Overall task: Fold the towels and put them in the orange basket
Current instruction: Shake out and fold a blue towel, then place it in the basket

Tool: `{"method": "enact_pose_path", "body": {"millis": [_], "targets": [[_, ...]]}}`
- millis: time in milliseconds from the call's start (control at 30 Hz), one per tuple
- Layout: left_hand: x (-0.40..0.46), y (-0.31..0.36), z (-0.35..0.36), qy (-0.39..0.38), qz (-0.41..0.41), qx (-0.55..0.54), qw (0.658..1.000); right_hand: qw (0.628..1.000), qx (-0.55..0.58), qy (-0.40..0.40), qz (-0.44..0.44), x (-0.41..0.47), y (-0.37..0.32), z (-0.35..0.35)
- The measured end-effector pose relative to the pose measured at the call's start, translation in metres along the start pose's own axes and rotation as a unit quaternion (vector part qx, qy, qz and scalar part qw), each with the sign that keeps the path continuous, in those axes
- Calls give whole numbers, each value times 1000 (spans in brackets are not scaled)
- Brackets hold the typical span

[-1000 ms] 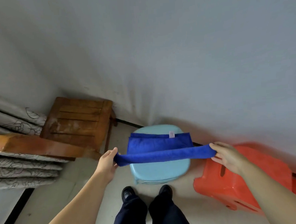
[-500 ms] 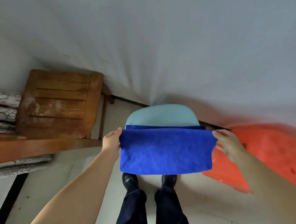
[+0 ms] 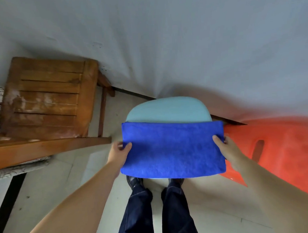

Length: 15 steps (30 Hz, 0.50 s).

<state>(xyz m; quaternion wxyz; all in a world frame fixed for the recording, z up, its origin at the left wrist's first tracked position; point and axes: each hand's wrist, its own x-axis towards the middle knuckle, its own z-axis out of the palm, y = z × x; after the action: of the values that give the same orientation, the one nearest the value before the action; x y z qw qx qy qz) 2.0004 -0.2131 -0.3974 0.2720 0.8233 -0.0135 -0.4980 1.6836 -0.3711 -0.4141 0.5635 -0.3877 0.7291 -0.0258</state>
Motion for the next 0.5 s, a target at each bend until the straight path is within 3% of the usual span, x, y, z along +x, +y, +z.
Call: {"method": "enact_pose_path", "body": {"millis": [233, 333, 500], "targets": [[-12, -20, 5, -2, 5, 71, 997, 999, -45, 5, -4, -15, 1, 1], [-9, -16, 3, -16, 19, 60, 998, 998, -60, 0, -33, -27, -18, 3], [-9, 5, -4, -45, 42, 17, 998, 973, -178, -69, -128, -80, -81, 33]]}}
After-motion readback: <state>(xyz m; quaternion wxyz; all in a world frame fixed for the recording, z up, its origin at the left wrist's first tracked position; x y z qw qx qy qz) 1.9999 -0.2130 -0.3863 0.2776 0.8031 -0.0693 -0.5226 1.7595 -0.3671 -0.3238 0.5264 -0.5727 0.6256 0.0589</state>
